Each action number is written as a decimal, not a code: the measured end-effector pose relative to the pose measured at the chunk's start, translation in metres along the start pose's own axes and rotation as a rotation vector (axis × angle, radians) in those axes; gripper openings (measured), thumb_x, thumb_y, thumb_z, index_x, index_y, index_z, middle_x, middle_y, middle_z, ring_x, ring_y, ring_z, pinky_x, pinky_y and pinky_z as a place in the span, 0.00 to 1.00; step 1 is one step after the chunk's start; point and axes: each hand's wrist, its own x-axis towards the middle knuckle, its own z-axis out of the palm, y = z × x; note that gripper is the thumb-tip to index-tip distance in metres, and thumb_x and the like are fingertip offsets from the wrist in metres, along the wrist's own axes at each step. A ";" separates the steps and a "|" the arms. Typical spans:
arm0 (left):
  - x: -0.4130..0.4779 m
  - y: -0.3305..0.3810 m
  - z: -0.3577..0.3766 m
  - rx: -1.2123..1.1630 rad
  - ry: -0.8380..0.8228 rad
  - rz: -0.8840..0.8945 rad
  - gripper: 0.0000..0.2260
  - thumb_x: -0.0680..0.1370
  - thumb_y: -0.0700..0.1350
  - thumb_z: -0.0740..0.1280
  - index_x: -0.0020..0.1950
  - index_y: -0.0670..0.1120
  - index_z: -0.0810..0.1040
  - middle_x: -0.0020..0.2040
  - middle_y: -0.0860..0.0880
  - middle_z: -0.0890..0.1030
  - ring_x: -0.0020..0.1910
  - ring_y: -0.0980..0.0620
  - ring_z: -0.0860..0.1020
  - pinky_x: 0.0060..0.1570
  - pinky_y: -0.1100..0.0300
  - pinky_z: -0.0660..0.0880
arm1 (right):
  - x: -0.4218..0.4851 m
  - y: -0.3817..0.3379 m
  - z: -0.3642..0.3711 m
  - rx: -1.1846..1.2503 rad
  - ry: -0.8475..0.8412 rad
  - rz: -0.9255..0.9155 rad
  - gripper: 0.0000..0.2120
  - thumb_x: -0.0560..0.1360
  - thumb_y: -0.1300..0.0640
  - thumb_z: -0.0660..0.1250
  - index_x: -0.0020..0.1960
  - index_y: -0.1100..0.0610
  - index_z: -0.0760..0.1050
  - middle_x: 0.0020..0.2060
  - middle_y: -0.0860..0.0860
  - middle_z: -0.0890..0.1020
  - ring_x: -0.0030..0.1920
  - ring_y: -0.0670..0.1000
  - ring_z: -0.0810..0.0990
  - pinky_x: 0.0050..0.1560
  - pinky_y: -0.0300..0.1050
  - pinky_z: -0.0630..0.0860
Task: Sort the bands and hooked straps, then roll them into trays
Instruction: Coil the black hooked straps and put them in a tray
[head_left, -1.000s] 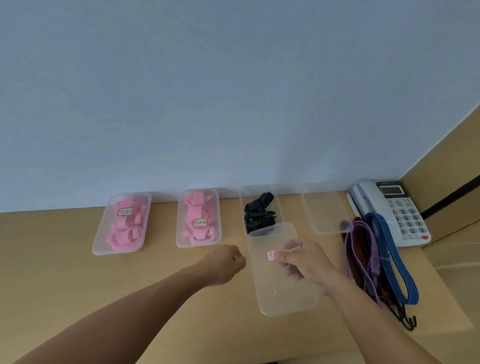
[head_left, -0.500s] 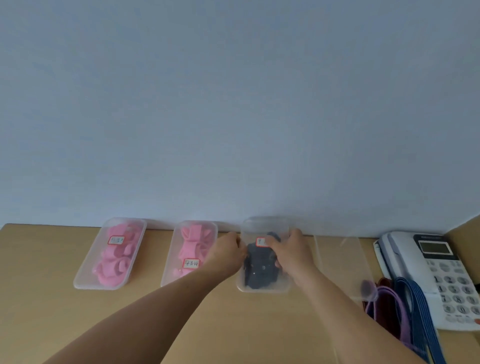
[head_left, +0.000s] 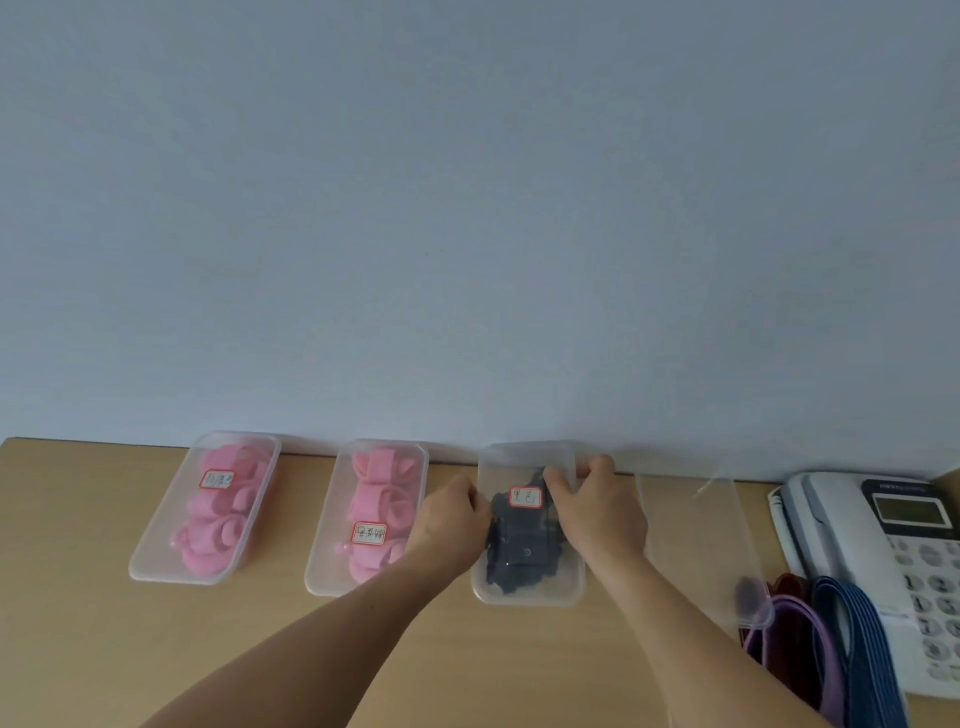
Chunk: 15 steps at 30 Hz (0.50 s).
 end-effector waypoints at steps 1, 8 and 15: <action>0.000 0.001 0.000 -0.001 -0.001 -0.003 0.10 0.80 0.46 0.60 0.38 0.50 0.69 0.35 0.52 0.76 0.33 0.55 0.72 0.30 0.62 0.66 | 0.001 0.001 0.000 0.022 0.013 0.015 0.18 0.75 0.36 0.62 0.52 0.50 0.68 0.37 0.42 0.73 0.39 0.51 0.74 0.32 0.43 0.65; -0.002 0.000 0.000 -0.019 -0.017 -0.035 0.10 0.79 0.46 0.61 0.37 0.50 0.68 0.35 0.52 0.75 0.32 0.56 0.71 0.29 0.62 0.65 | 0.002 0.009 0.008 0.233 -0.104 0.066 0.11 0.75 0.43 0.66 0.45 0.50 0.72 0.40 0.45 0.80 0.40 0.48 0.78 0.39 0.46 0.74; -0.018 0.011 0.007 0.231 0.036 0.093 0.21 0.80 0.45 0.59 0.73 0.45 0.63 0.69 0.44 0.68 0.67 0.44 0.69 0.68 0.53 0.67 | -0.005 0.015 0.004 0.159 -0.129 0.070 0.13 0.75 0.42 0.67 0.42 0.51 0.71 0.36 0.45 0.78 0.36 0.46 0.77 0.31 0.42 0.68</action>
